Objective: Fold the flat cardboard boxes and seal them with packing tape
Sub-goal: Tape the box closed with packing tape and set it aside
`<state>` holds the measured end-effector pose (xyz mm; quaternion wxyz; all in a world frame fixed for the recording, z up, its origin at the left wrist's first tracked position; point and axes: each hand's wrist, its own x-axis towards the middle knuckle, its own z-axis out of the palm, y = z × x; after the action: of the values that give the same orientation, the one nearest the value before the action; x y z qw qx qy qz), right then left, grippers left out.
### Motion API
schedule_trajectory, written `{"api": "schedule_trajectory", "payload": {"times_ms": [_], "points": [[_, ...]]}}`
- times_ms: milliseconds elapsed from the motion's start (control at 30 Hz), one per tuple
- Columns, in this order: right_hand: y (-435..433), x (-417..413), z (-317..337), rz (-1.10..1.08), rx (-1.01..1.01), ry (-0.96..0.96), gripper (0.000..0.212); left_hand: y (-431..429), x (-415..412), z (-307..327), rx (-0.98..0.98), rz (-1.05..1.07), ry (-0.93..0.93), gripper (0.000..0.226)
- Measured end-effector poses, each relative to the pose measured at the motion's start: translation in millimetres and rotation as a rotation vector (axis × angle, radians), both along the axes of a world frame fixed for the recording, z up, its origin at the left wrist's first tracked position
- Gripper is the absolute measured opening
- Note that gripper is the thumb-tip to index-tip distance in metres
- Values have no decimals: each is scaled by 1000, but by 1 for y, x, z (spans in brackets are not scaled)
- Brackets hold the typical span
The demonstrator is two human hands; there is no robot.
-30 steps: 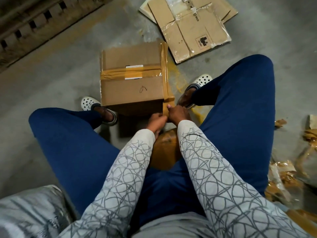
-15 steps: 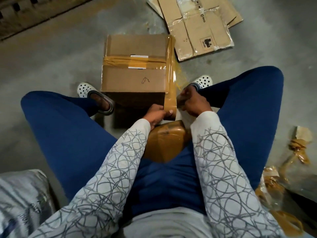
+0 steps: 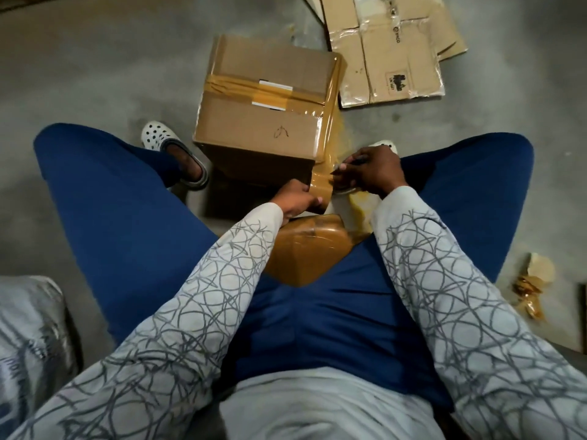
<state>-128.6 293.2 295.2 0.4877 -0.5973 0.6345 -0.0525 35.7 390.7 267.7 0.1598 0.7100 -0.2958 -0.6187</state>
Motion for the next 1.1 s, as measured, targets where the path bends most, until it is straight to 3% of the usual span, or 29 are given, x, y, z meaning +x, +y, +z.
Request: {"api": "schedule_trajectory", "payload": {"times_ms": [133,233,367,433,567,633,733,800,867,1000,1100], "points": [[7,12,6,131,-294,120,22,2,2,4,2,7,19,25],[10,24,0,192,-464,74,16,1,2,9,-2,16,14,22],[6,27,-27,468,-311,395,14,6,0,13,19,-30,-35,18],[1,25,-29,405,-285,436,15,5,4,19,23,-74,-56,19],[1,12,-19,194,-174,453,38,7,6,18,18,-96,-85,19],[0,11,-14,68,-249,429,34,9,3,17,-1,-99,-96,18],[3,21,-9,-97,-436,198,28,10,3,18,-1,-88,-90,18],[6,29,-10,-173,-411,49,35,9,4,17,-1,-85,-98,18],[8,37,-14,-175,-334,-3,42,9,3,15,13,-96,-98,18],[6,50,-25,-105,-288,87,81,5,4,3,39,-142,-142,27],[2,52,-32,-174,-266,134,81,6,7,11,85,-247,-191,23]]}}
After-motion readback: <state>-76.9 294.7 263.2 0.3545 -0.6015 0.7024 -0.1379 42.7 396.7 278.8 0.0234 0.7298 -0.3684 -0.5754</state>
